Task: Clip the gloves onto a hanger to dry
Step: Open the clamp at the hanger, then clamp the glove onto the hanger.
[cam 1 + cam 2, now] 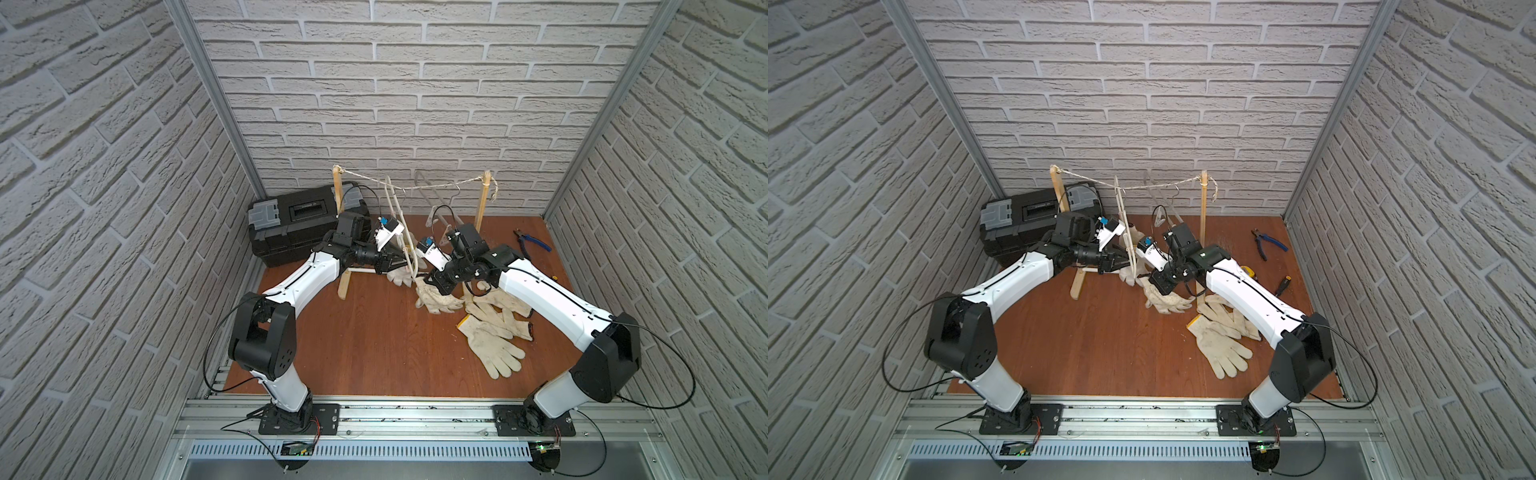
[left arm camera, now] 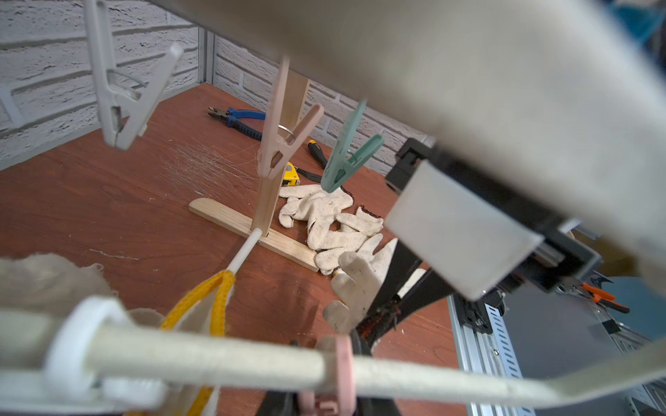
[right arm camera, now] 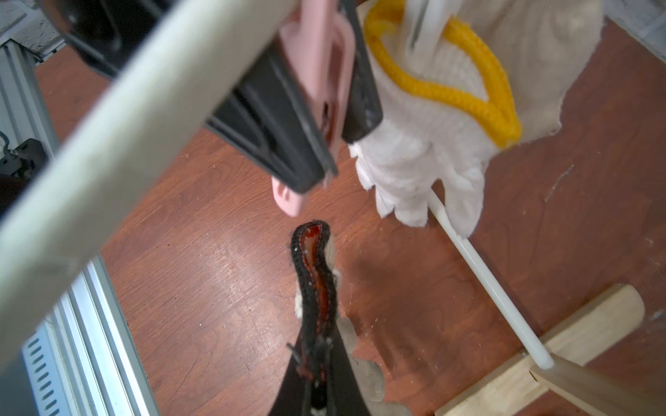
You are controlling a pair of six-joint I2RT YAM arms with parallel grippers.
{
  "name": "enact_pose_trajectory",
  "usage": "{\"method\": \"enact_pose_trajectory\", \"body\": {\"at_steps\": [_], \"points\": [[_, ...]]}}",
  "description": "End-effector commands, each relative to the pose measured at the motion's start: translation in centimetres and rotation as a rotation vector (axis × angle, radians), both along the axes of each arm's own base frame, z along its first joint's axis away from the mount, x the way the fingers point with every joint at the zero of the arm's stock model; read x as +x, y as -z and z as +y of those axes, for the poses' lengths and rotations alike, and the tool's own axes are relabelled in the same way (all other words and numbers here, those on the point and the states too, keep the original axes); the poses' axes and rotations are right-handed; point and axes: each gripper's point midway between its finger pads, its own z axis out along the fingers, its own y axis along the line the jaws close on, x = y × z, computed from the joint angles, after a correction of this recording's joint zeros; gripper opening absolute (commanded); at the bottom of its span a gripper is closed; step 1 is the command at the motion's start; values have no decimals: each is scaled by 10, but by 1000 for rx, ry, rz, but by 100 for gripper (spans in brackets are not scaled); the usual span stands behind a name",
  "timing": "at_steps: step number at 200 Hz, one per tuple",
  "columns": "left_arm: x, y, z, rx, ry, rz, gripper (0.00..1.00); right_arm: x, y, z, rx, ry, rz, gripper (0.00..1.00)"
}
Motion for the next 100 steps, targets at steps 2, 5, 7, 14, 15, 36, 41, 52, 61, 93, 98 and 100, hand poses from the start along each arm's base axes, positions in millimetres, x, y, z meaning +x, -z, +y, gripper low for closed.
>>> {"method": "enact_pose_trajectory", "body": {"at_steps": [2, 5, 7, 14, 15, 36, 41, 52, 61, 93, 98, 100], "points": [[-13, -17, -1, -12, 48, -41, 8, -2, -18, 18, 84, -102, -24, 4], [-14, -17, -1, -10, 48, -41, 8, -2, -18, 19, 91, -108, -25, 4], [-14, -16, -1, -9, 48, -39, 8, -1, -19, 21, 96, -111, -26, 4], [-14, -16, -1, -8, 49, -38, 8, -2, -19, 24, 112, -125, -21, 4], [-14, -16, -1, -7, 49, -37, 8, -1, -20, 25, 113, -127, -21, 4], [-15, -16, -1, -9, 53, -39, 8, 2, -19, 29, 130, -143, -9, 3], [-15, -17, -2, -11, 55, -38, 8, 2, -18, 29, 133, -143, -3, 3], [-15, -15, -2, -8, 56, -36, 8, 3, -19, 31, 150, -147, 2, 3], [-16, -15, -2, -6, 59, -36, 8, 4, -21, 31, 164, -148, 1, 3], [-17, -13, -2, -6, 66, -29, 8, 5, -27, 31, 200, -151, 2, 3], [-17, -14, -2, -8, 68, -29, 8, 6, -28, 31, 202, -147, 0, 3], [-17, -14, -2, -9, 69, -30, 8, 7, -28, 30, 203, -144, 0, 3]]}}
